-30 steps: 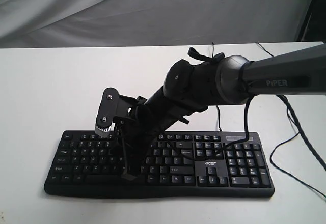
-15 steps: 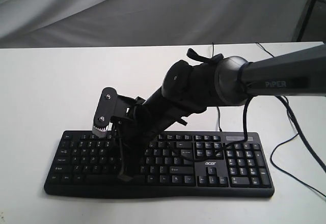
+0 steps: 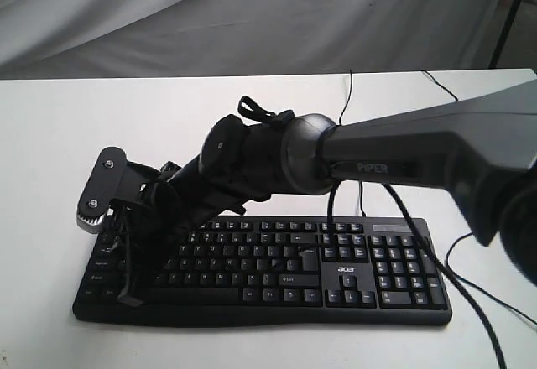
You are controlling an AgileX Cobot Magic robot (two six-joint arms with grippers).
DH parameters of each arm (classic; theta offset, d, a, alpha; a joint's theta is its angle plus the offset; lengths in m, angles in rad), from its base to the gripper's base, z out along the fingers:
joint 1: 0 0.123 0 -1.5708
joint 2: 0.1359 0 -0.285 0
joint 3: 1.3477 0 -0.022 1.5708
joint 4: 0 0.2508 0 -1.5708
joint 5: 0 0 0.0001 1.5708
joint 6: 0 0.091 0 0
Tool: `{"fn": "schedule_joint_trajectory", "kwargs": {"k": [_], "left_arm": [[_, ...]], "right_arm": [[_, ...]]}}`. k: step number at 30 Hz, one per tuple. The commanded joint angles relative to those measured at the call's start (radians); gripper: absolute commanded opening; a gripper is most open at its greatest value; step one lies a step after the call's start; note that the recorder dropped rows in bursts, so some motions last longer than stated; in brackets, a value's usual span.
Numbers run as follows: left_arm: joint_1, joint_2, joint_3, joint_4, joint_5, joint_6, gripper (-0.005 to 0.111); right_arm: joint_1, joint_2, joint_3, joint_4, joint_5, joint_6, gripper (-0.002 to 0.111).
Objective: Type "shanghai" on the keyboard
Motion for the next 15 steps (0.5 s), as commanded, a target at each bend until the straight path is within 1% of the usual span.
{"fn": "schedule_joint_trajectory", "kwargs": {"k": [1,5,9,15], "left_arm": [[-0.004,0.003,0.005,-0.001,-0.006,-0.003,0.001],[-0.004,0.003,0.005,-0.001,-0.006,-0.003,0.001],[-0.004,0.003,0.005,-0.001,-0.006,-0.003,0.001],[-0.004,0.003,0.005,-0.001,-0.006,-0.003,0.001]], "right_arm": [[0.013,0.046,-0.080,-0.047,0.026,0.060,0.000],[0.016,0.064,-0.120,-0.089,0.037,0.093,0.000],[0.016,0.068,-0.122,-0.129,0.041,0.127,0.000],[0.016,0.068,-0.122,-0.131,0.041,0.130,0.000]]}}
